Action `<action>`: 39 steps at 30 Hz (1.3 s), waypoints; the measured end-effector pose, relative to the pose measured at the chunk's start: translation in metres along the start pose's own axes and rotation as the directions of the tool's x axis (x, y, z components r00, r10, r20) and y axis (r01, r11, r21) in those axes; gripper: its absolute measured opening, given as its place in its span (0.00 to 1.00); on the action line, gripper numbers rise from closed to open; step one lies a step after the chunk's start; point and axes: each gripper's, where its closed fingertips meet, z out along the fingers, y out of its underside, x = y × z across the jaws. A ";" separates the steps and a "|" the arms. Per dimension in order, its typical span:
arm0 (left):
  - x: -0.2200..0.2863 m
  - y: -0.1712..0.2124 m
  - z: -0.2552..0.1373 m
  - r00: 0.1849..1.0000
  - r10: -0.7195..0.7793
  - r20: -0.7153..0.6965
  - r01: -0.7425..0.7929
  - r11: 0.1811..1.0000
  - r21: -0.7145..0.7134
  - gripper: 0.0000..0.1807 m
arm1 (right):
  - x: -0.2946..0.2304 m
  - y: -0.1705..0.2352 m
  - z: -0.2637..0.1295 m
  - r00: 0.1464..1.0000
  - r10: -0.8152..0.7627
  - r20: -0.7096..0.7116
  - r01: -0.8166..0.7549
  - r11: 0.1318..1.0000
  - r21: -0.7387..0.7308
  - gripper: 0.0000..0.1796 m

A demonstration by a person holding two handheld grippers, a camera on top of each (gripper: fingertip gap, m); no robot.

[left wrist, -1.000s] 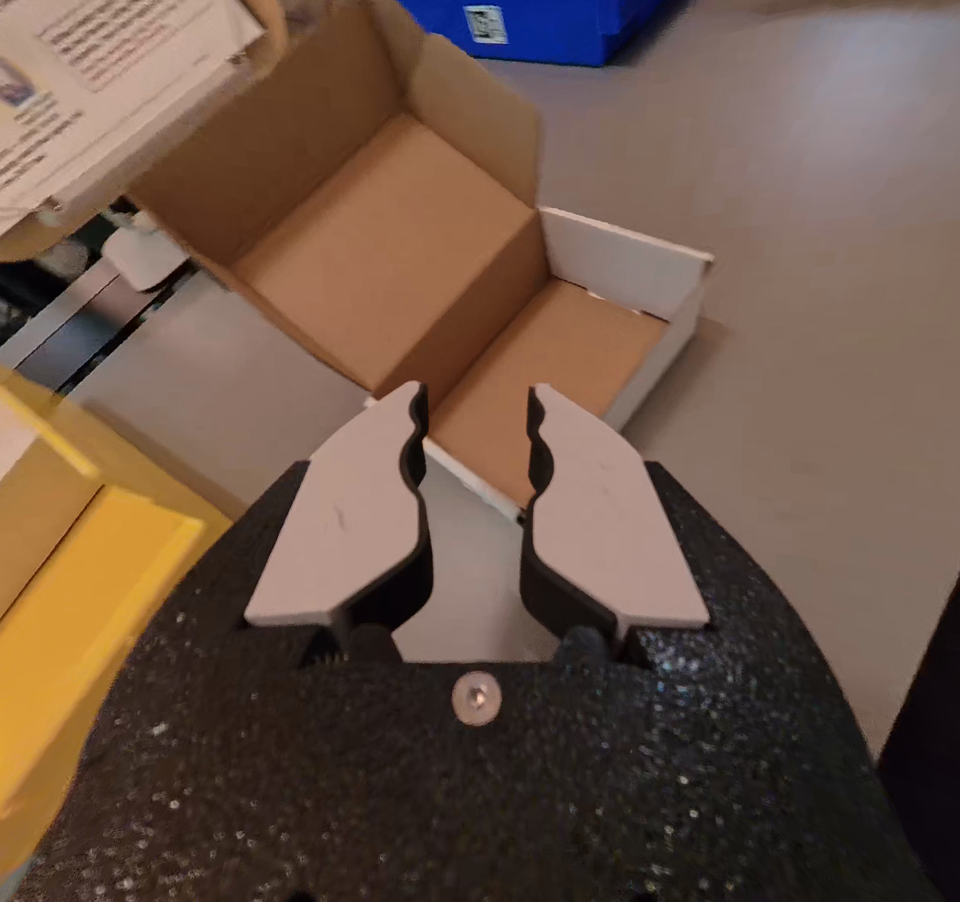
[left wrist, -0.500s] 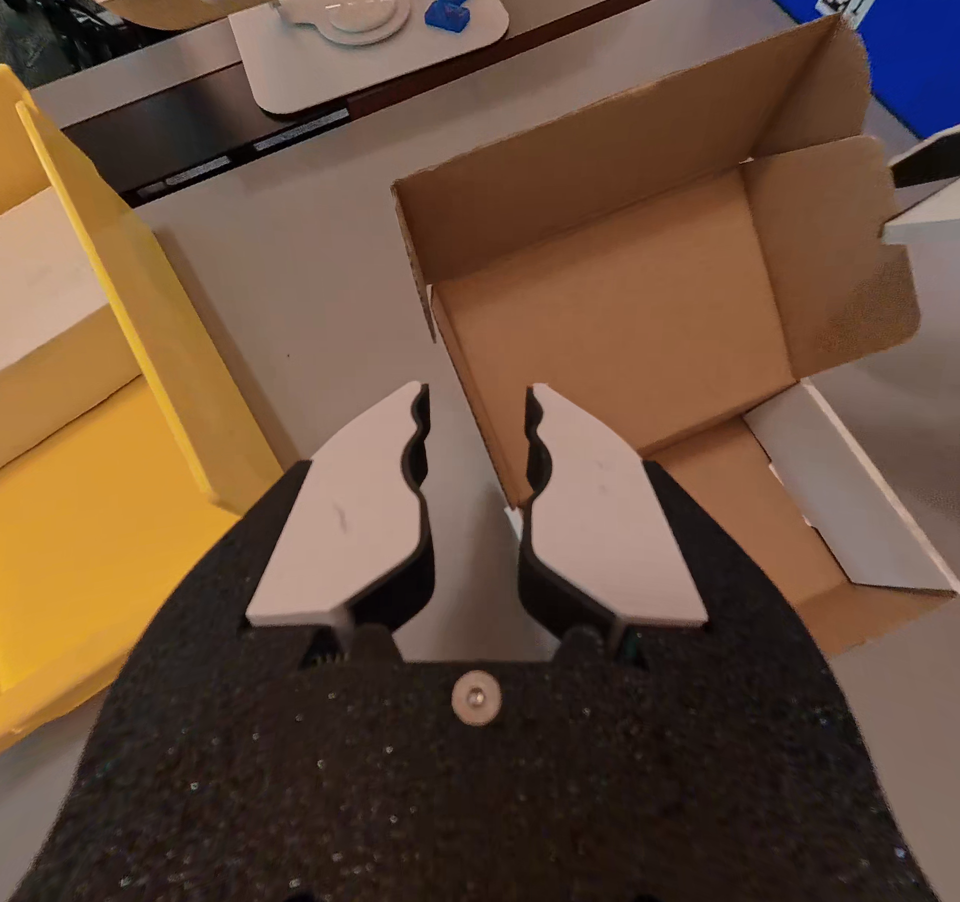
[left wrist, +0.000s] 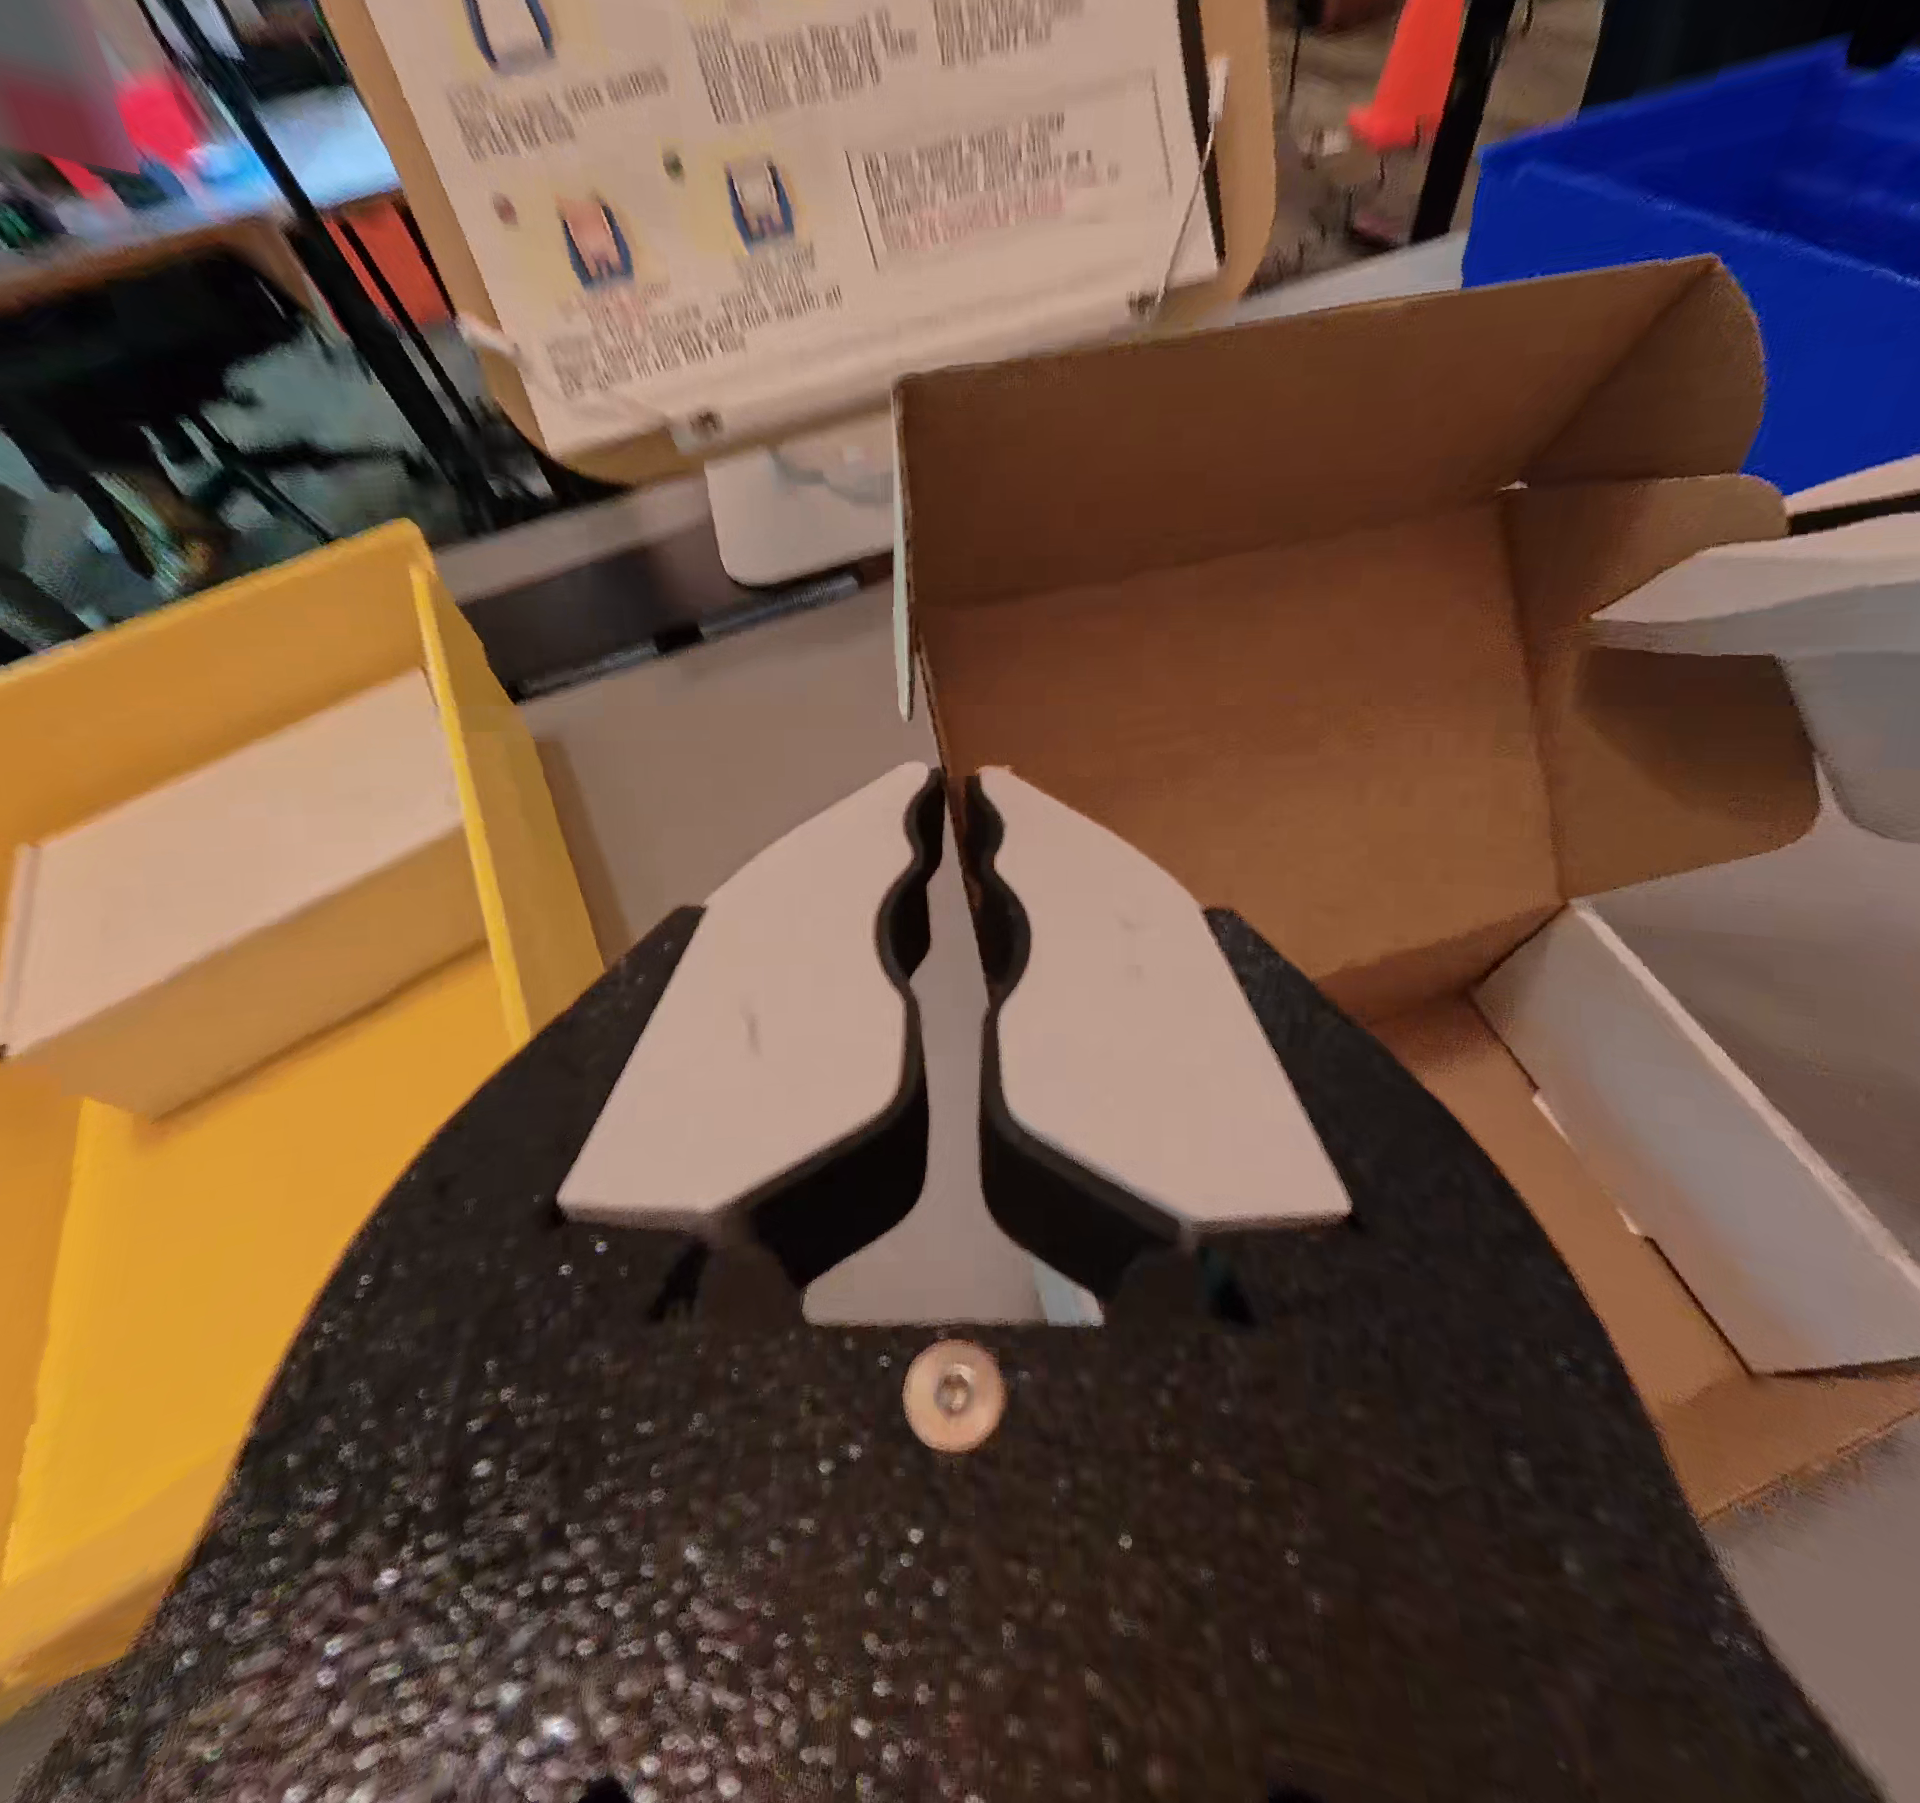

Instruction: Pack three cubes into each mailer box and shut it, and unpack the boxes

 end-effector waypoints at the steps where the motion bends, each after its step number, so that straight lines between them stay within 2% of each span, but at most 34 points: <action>1: 0.000 -0.001 -0.002 0.999 0.027 0.025 -0.028 0.999 0.042 0.02 | -0.001 -0.001 0.000 0.999 -0.025 -0.023 0.025 0.999 0.032 0.04; 7: 0.005 0.009 -0.024 0.974 0.118 0.192 -0.157 0.967 0.201 0.03 | -0.019 0.001 -0.008 0.995 -0.013 -0.101 0.039 0.967 0.253 0.04; 11: 0.012 0.022 -0.040 0.971 0.062 0.229 -0.123 0.957 0.262 0.03 | -0.030 0.009 -0.017 0.983 -0.010 -0.183 0.073 0.938 0.340 0.04; 17: 0.026 0.039 -0.072 0.955 0.114 0.272 -0.199 0.931 0.307 0.04 | -0.052 0.024 -0.038 0.936 -0.101 -0.337 0.233 0.895 0.380 0.05; 20: 0.034 0.049 -0.086 0.947 0.150 0.284 -0.228 0.936 0.266 0.04 | -0.061 0.033 -0.047 0.918 -0.135 -0.372 0.284 0.880 0.381 0.05; 28: 0.058 0.076 -0.109 0.974 0.119 0.190 -0.147 0.979 0.142 0.05 | -0.073 0.068 -0.063 0.930 -0.135 -0.342 0.244 0.923 0.298 0.10; 31: 0.069 0.091 -0.108 0.989 0.084 0.125 -0.091 0.994 0.059 0.05 | -0.076 0.084 -0.064 0.925 -0.183 -0.332 0.262 0.941 0.212 0.13; 35: 0.075 0.099 -0.107 0.982 0.140 0.127 -0.144 0.989 0.025 0.04 | -0.071 0.103 -0.061 0.904 -0.264 -0.336 0.312 0.945 0.095 0.12; 37: 0.081 0.105 -0.104 0.984 0.159 0.081 -0.158 0.987 -0.017 0.05 | -0.065 0.113 -0.057 0.884 -0.309 -0.350 0.339 0.940 0.028 0.13; 38: 0.084 0.106 -0.103 0.985 0.164 0.055 -0.164 0.986 -0.019 0.07 | -0.062 0.117 -0.056 0.879 -0.318 -0.354 0.343 0.939 0.008 0.16; 39: 0.088 0.106 -0.104 0.986 0.167 0.014 -0.167 0.986 -0.009 0.14 | -0.061 0.118 -0.056 0.881 -0.313 -0.355 0.338 0.941 0.011 0.17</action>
